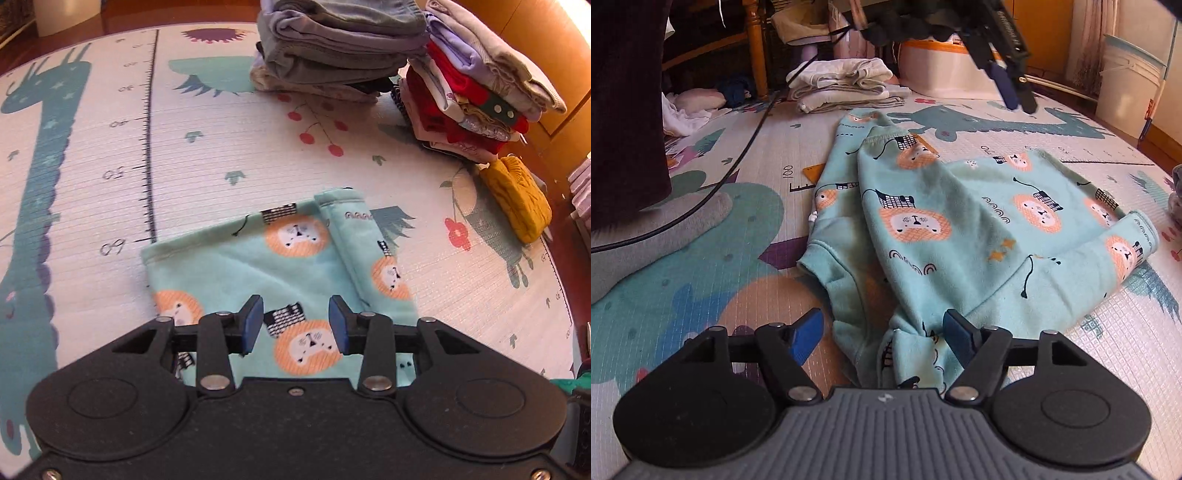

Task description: Fold clothes

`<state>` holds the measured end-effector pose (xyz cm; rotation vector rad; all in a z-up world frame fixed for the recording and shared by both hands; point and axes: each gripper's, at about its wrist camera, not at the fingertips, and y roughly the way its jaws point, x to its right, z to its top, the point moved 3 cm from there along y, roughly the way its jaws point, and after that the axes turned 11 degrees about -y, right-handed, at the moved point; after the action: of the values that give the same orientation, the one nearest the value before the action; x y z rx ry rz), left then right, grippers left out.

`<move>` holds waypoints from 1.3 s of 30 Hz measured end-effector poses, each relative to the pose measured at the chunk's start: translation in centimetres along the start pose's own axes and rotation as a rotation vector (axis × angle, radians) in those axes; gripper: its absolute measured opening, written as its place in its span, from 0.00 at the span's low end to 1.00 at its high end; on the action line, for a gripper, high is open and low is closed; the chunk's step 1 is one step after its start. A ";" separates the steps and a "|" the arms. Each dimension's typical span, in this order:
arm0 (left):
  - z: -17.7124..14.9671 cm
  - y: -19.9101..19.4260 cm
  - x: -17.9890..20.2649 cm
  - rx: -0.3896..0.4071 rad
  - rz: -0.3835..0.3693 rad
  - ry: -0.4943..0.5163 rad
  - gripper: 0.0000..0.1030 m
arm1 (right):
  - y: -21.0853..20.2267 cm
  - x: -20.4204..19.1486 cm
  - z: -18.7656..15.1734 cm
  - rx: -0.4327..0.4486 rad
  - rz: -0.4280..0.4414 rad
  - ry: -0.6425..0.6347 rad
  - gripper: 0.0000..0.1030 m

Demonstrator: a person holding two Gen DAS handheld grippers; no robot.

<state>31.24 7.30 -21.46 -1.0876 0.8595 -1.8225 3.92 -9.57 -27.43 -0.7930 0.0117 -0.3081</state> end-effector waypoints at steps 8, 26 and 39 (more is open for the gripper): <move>4.1 7.6 2.0 0.006 -0.103 -0.095 0.36 | -0.2 0.6 -0.1 0.026 -0.012 0.054 0.69; 4.1 10.1 2.6 0.040 -0.068 -0.082 0.04 | 0.2 -0.1 -0.7 0.005 0.046 0.037 0.75; 4.9 6.5 4.0 0.170 0.041 0.086 0.27 | 0.0 -0.4 -0.7 0.008 0.043 0.040 0.76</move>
<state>36.57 0.28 -23.72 -0.8844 0.7558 -1.8814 3.48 -9.91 -27.94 -0.7778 0.0647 -0.2830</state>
